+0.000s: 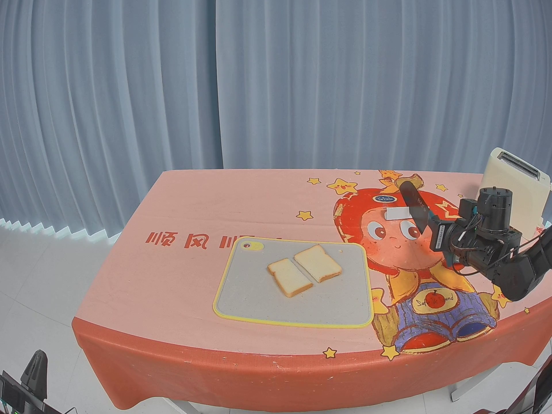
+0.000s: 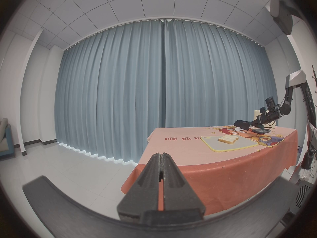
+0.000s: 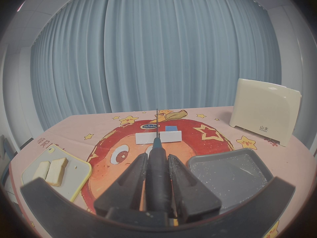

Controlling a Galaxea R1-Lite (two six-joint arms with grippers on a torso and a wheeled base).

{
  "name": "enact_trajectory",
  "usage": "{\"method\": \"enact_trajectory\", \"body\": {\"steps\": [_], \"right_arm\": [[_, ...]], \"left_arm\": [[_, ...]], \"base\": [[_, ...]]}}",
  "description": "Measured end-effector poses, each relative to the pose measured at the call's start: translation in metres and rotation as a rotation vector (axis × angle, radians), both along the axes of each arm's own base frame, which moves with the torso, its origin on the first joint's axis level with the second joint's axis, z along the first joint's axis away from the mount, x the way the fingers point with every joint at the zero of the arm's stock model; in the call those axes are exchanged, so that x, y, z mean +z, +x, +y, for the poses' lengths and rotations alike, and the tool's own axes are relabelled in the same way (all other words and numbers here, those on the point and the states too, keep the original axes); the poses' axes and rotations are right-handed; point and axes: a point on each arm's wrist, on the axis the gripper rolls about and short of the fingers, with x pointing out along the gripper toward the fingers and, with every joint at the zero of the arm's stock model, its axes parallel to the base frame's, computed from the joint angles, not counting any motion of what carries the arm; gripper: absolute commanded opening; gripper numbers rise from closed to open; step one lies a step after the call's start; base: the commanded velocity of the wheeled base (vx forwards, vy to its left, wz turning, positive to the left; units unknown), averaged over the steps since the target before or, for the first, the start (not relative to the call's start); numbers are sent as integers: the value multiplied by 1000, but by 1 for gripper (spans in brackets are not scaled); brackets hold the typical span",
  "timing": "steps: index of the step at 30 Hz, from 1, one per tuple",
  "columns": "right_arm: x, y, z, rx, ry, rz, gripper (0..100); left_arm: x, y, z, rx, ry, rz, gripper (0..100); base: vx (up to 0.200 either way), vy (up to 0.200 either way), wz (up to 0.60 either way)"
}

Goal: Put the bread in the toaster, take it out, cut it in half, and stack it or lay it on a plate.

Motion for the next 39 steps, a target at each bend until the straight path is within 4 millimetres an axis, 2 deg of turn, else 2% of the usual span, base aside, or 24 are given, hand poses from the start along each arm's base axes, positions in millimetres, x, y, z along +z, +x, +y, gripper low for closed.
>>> {"method": "enact_trajectory", "body": {"steps": [27,28,39], "right_arm": [[-6,2,0,0,-5,19,0],[-6,2,0,1,-6,18,100],[-7,0,1,3,-7,24,100]], "left_arm": [[0,0,0,0,0,0,0],[0,0,0,0,0,0,0],[0,0,0,0,0,0,0]], "base": [[0,0,0],[0,0,0],[0,0,0]]}}
